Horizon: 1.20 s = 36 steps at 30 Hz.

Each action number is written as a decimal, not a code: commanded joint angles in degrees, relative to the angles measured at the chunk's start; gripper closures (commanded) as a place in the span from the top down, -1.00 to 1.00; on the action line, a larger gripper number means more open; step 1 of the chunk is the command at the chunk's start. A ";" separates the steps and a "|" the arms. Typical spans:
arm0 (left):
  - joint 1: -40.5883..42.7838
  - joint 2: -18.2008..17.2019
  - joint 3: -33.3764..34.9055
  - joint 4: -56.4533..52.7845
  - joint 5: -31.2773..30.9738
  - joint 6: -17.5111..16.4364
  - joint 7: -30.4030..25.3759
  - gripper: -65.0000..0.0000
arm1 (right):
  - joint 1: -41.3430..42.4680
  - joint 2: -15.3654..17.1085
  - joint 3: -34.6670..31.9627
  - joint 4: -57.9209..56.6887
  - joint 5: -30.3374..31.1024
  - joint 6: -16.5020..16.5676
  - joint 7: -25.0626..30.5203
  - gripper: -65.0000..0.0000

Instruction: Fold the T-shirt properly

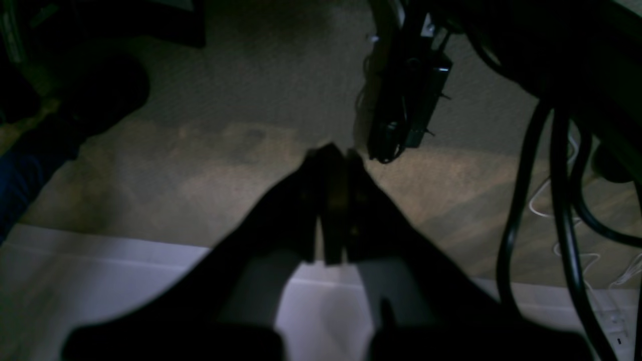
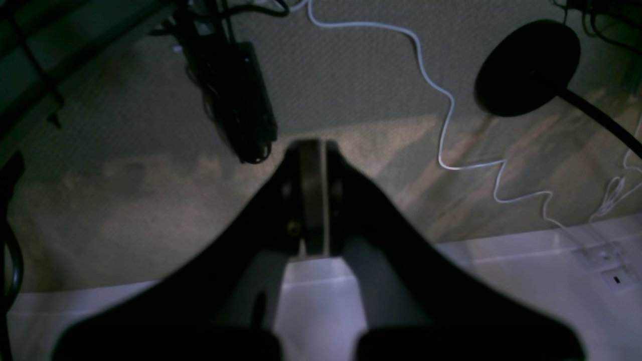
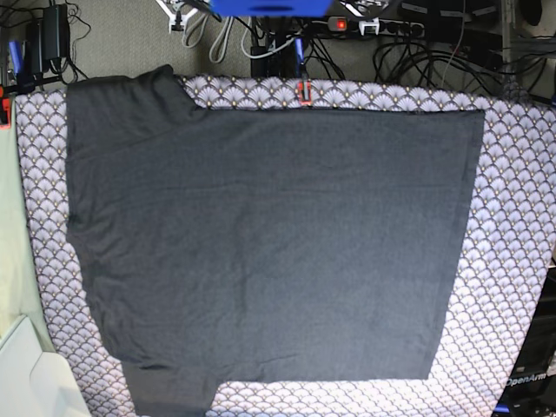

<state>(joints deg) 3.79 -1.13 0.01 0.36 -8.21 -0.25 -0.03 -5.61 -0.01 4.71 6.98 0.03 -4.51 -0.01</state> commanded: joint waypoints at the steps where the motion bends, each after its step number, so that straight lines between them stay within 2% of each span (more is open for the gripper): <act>1: 0.30 -0.15 0.03 -0.05 -0.01 -0.14 -0.01 -0.99 | -0.33 -0.03 -0.09 0.09 0.27 -0.37 -0.03 -1.00; 7: 1.35 -0.24 0.03 0.65 0.08 -0.23 -0.10 -0.99 | -0.68 -0.03 -0.18 0.09 0.27 -0.37 0.05 -1.00; 13: 6.10 -1.38 0.03 9.97 0.08 -0.23 0.52 -0.99 | -0.77 -0.03 -0.18 0.18 0.27 -0.37 0.05 -1.00; 17: 8.12 -1.38 0.03 10.76 0.08 -0.23 -0.01 -0.99 | -1.56 -0.03 -0.36 0.18 0.01 -0.28 1.20 -1.00; 21: 12.69 -1.47 0.03 16.83 0.08 -0.32 -0.01 -0.99 | -5.69 0.76 -4.84 0.18 0.01 -0.28 9.11 -1.00; 23: 16.65 -1.91 0.03 23.24 0.08 -0.32 -0.01 -0.99 | -8.24 0.85 -7.22 0.18 0.01 -0.28 13.51 -1.00; 28: 28.08 -3.67 -0.14 41.18 -0.10 -0.32 0.08 -0.99 | -13.78 2.52 -7.57 0.18 0.01 -0.19 23.70 -1.00; 31: 33.44 -5.69 0.03 50.85 -0.36 -0.32 0.34 -0.99 | -17.03 3.84 -7.57 0.97 0.01 3.15 30.65 -1.00; 33: 36.87 -6.13 -0.23 56.74 -0.36 -0.32 0.34 -0.99 | -20.55 4.36 -7.48 4.93 0.01 4.29 33.64 -1.00; 36: 40.38 -7.71 -0.32 62.89 -0.45 -0.32 0.43 -0.99 | -26.97 4.98 -7.48 15.21 0.01 4.29 34.43 -1.00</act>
<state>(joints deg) 43.16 -8.45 -0.25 62.96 -8.64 -1.10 1.06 -31.77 4.78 -2.81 22.63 -0.01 -0.73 33.19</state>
